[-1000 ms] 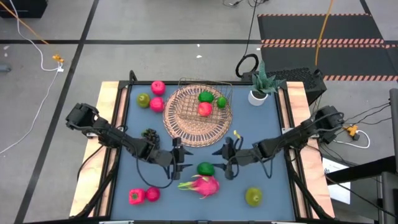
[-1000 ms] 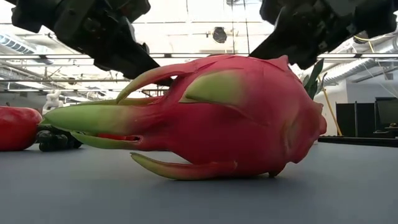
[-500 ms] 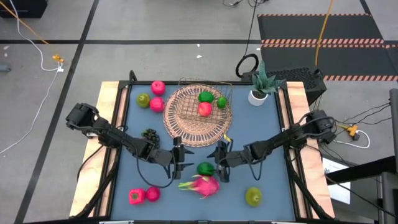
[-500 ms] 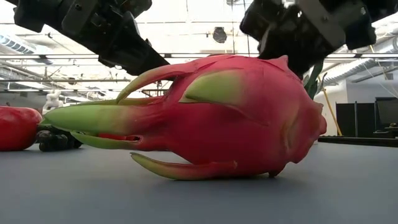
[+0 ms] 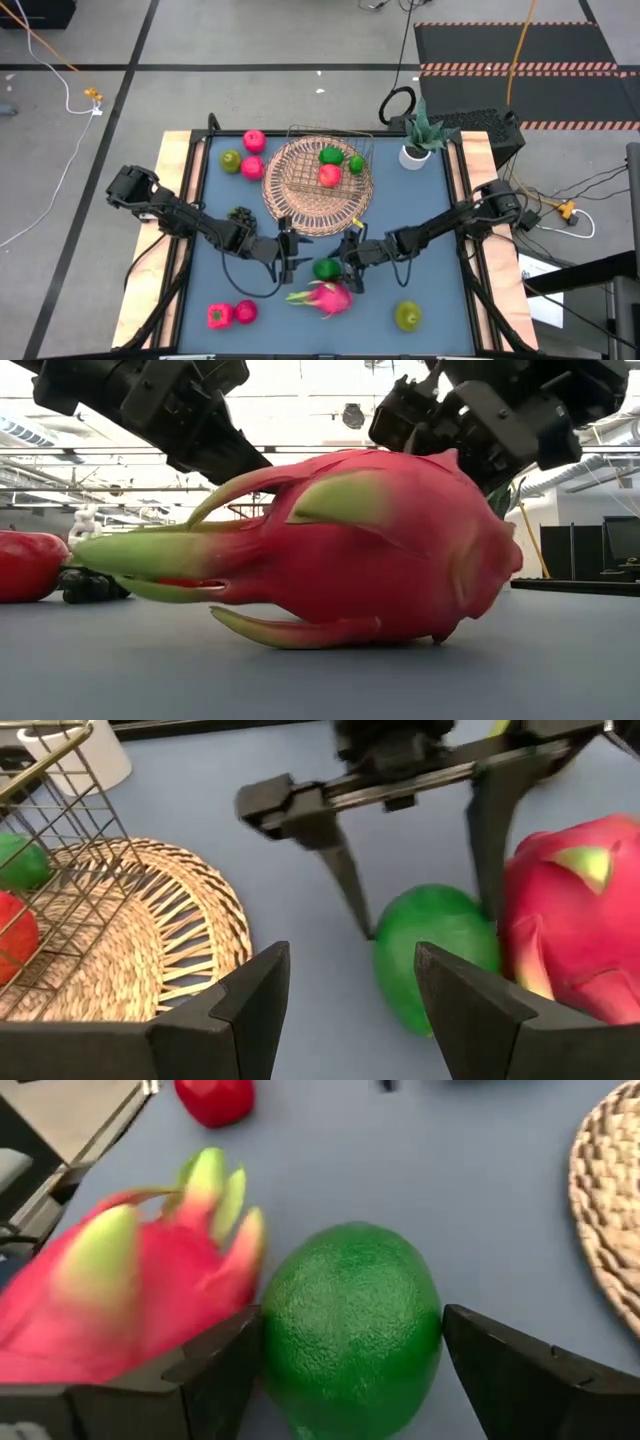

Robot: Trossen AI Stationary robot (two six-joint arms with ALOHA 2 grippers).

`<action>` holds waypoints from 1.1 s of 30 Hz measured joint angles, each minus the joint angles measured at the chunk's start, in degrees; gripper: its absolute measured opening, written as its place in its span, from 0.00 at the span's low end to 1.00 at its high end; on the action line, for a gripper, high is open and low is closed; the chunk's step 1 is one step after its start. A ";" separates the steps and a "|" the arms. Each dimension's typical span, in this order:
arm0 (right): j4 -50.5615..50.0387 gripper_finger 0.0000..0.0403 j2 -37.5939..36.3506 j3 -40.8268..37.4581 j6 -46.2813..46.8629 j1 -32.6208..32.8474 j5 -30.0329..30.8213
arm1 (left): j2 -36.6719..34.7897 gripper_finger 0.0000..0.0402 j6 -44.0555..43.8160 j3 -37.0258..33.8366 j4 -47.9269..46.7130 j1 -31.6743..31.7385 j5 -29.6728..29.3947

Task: Build produce basket
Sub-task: Put the lime into the gold wire basket

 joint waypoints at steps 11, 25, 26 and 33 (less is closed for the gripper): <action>-2.08 0.56 -0.54 0.00 0.76 -3.42 -2.02 | -0.02 0.54 -0.32 0.00 -0.53 0.00 0.03; -7.25 0.51 -13.13 -0.28 -8.27 -5.70 -1.38 | -3.32 0.54 0.66 -0.04 -12.24 0.61 -4.28; -7.33 0.51 -14.68 -0.28 -9.14 -6.03 -1.36 | -3.85 0.54 0.16 -0.01 -13.21 0.82 -5.19; -6.58 0.51 -26.39 -0.22 -17.30 -12.52 -1.34 | -4.79 0.54 1.40 -0.02 -16.33 3.69 -7.54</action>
